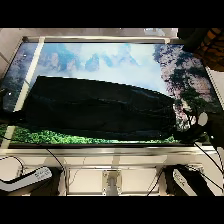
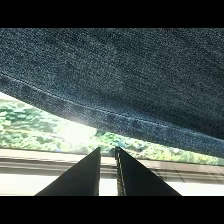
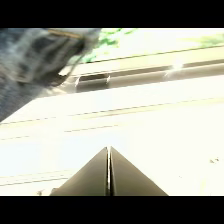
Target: Fold the clothes and pants, and hang the long-sleeved shirts on hangers.
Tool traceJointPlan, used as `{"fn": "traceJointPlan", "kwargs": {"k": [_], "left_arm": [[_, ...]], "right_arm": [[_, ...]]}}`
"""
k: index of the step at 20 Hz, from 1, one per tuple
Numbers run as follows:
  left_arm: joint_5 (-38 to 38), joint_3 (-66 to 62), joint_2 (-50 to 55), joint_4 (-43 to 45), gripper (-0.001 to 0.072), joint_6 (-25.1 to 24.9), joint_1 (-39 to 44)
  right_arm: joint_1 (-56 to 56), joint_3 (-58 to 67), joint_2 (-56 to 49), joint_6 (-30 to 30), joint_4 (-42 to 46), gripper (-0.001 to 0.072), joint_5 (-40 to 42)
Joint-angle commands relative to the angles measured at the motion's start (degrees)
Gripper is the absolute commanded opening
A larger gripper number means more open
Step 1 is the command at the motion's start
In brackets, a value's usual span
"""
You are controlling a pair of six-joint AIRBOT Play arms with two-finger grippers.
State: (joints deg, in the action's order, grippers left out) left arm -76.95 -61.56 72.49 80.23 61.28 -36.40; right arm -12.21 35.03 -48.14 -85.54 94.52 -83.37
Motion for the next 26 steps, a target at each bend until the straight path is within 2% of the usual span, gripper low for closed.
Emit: {"fn": "traceJointPlan", "kwargs": {"k": [1,2,3,4,5,6,7,8,9,10,12,14,16,17,19,21,22,24,25,26], "left_arm": [[0.2,0.0,0.0,0.0,0.0109,0.0,0.0],[0.2,0.0,0.0,0.0,0.0109,0.0,0.0],[0.2,0.0,0.0,0.0,0.0109,0.0,0.0],[0.2,0.0,0.0,0.0,0.0109,0.0,0.0],[0.2,0.0,0.0,0.0,0.0109,-0.7,0.0],[-0.9,0.0,-0.3,-1.2,0.0012,-5.6,0.1],[-3.4,0.0,-0.8,-3.4,0.0015,-13.7,0.3],[-5.4,0.0,-1.2,-6.8,0.0015,-19.8,0.7],[-6.1,0.0,-1.4,-10.2,0.0015,-22.6,1.4],[-6.8,0.0,-1.5,-10.3,0.0015,-24.7,2.9],[-7.2,0.0,-1.4,0.9,0.0025,-26.4,7.1],[-6.3,0.0,-1.2,15.9,0.0026,-27.4,11.5],[-3.5,0.0,-0.2,20.2,0.0027,-27.5,13.0],[-2.4,0.0,0.4,22.6,0.0051,-27.8,13.0],[-1.2,0.0,1.7,30.5,0.0051,-27.3,12.7],[3.1,0.0,3.1,37.1,0.0051,-16.2,11.9],[4.4,0.0,3.6,38.5,0.0051,-15.5,11.4],[4.5,0.0,4.2,39.3,0.0069,-24.1,9.9],[4.5,0.0,4.7,39.1,0.0104,-27.0,8.8],[4.5,0.0,5.6,39.2,0.0104,-27.8,7.2]], "right_arm": [[-1.0,0.0,4.1,3.5,0.3,0.0177,1.4],[-1.0,0.5,4.4,3.9,-0.2,0.0348,2.6],[-1.0,1.5,4.2,3.9,-1.3,0.0475,3.3],[-1.0,2.7,3.8,3.9,-3.0,0.0552,3.4],[-1.0,4.0,3.3,5.1,-5.3,0.0551,3.3],[-1.0,5.5,2.9,10.0,-8.9,0.0536,2.6],[-1.0,7.2,2.7,17.9,-12.3,0.053,1.0],[-0.5,9.2,2.5,25.0,-14.1,0.0446,-0.7],[0.3,11.0,2.5,25.7,-13.5,0.0359,-0.5],[0.9,12.7,2.1,26.8,-12.6,0.0339,-0.2],[0.9,15.0,1.3,34.1,-12.3,0.0342,-2.2],[0.9,15.4,0.9,35.7,-12.3,0.0343,-2.6],[0.9,15.4,0.5,35.8,-12.2,0.0343,-2.1],[0.9,15.4,0.1,35.8,-12.3,0.0343,-2.1],[0.9,15.3,-0.7,35.8,-12.2,0.0342,-2.0],[0.9,15.3,-1.3,36.7,-12.2,0.0326,-1.0],[0.9,15.3,-1.3,36.8,-12.1,0.0291,-0.2],[0.9,15.3,-1.3,36.8,-12.0,0.0156,0.7],[0.9,15.3,-1.3,36.8,-12.0,0.0155,0.7],[0.9,15.3,-1.3,36.7,-12.0,0.0154,0.7]]}}
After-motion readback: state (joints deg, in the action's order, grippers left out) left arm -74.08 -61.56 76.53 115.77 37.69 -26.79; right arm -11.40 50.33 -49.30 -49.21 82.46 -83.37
